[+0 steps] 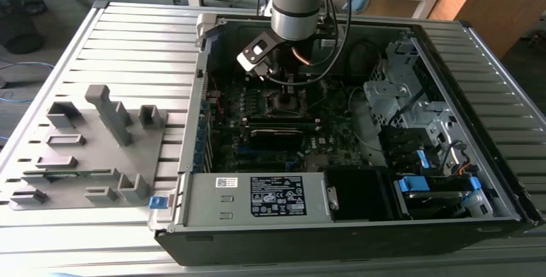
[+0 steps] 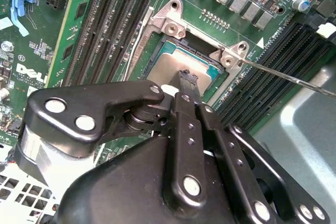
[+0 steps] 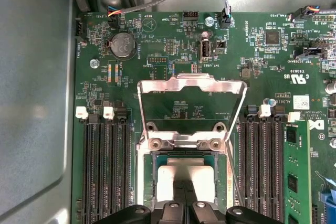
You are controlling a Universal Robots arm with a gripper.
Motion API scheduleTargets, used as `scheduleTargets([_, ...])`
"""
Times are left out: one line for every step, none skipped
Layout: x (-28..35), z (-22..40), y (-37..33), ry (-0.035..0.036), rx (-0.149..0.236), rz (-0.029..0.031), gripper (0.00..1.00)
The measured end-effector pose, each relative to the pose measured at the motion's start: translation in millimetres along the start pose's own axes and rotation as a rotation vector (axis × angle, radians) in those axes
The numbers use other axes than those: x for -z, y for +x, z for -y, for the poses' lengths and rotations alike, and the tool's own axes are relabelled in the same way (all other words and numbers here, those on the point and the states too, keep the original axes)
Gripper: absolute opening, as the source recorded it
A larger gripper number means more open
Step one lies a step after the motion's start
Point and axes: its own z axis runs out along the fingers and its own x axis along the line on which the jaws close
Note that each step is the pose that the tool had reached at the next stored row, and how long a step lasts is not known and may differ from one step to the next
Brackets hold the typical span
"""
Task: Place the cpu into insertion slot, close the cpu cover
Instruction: 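Place the cpu into insertion slot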
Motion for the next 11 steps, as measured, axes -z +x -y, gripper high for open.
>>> scheduleTargets([-0.1, 0.0, 0.0, 0.0, 0.0, -0.0001, 0.11])
scheduleTargets([-0.3, 0.0, 0.0, 0.0001, 0.0, 0.0001, 0.11])
scheduleTargets([-0.3, 0.1, -0.1, 0.0002, 0.0, 0.0002, 0.11])
scheduleTargets([-0.3, 0.0, 0.0, 0.0002, 0.0, 0.0002, 0.11])
scheduleTargets([-0.4, 0.0, 0.0, 0.0001, 0.0, 0.0002, 0.11])
scheduleTargets([-0.4, 0.0, 0.0, 0.0001, 0.0, 0.0001, 0.11])
scheduleTargets([-0.2, 0.0, 0.1, -0.0002, 0.0, -0.0003, 0.11])
scheduleTargets([0.5, -0.1, 0.2, -0.0009, 0.0, -0.0013, 0.11])
scheduleTargets([1.8, -0.2, 0.3, -0.0009, 0.0, -0.0016, 0.11])
scheduleTargets([3.8, -0.2, 0.1, -0.0004, 0.0, -0.0007, 0.11])
scheduleTargets([5.8, -0.2, 0.0, -0.0001, 0.0, -0.0002, 0.11])
